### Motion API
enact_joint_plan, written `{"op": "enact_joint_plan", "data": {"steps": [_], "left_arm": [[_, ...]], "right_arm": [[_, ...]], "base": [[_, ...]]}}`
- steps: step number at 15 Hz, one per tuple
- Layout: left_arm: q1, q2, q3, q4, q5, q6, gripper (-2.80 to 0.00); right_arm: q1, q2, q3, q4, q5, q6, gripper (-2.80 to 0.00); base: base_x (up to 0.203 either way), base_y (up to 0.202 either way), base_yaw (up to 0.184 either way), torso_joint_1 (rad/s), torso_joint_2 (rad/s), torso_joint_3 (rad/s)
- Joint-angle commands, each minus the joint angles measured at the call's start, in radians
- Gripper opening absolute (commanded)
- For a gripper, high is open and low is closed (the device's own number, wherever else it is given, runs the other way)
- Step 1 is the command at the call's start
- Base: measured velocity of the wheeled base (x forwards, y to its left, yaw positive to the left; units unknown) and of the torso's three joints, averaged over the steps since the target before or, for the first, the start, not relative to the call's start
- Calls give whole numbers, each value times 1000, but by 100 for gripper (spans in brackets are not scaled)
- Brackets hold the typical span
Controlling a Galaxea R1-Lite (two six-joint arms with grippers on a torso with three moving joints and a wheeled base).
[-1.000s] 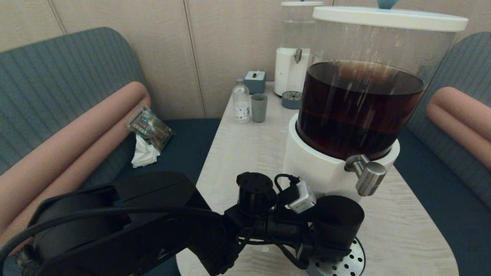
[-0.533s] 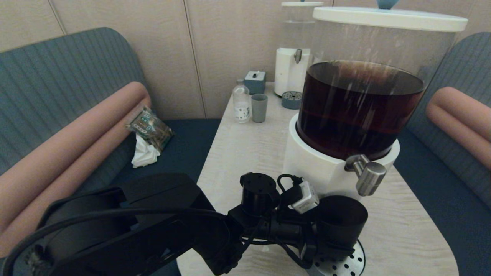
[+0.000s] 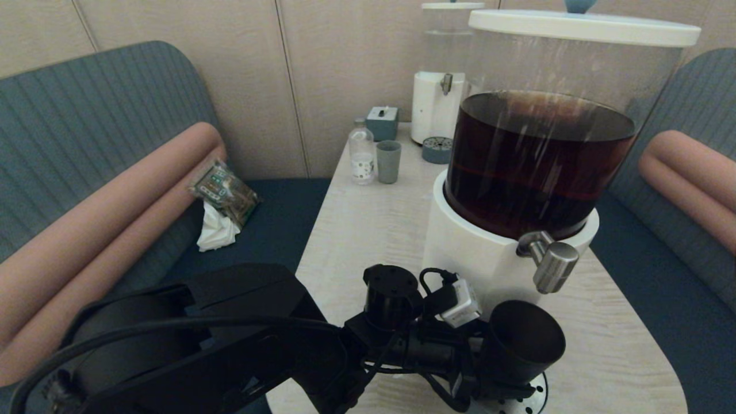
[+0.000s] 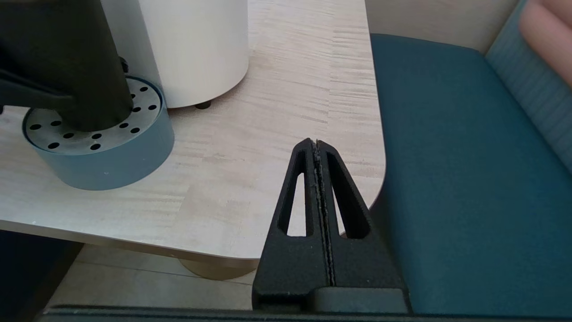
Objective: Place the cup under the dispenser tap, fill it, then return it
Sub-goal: Place it under the water dispenser
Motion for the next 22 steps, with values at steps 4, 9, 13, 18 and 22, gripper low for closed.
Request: {"op": "enact_joint_plan", "data": {"steps": [4, 9, 13, 18, 22], "left_arm": [[0, -8, 0, -14, -2, 1, 0], [1, -78, 66, -12, -2, 1, 0], [2, -161, 195, -20, -1, 4, 0], [5, -270, 350, -26, 43, 2, 0], [6, -330, 439, -26, 65, 2, 0]], "right_arm": [[0, -2, 6, 0, 0, 0, -280], [0, -2, 6, 0, 0, -1, -280], [0, -2, 6, 0, 0, -1, -280], [0, -2, 6, 0, 0, -1, -280], [0, -2, 6, 0, 0, -1, -280]], "base": [[0, 0, 0, 0, 0, 0], [0, 0, 0, 0, 0, 0], [0, 0, 0, 0, 0, 0], [0, 0, 0, 0, 0, 0], [0, 0, 0, 0, 0, 0]]}}
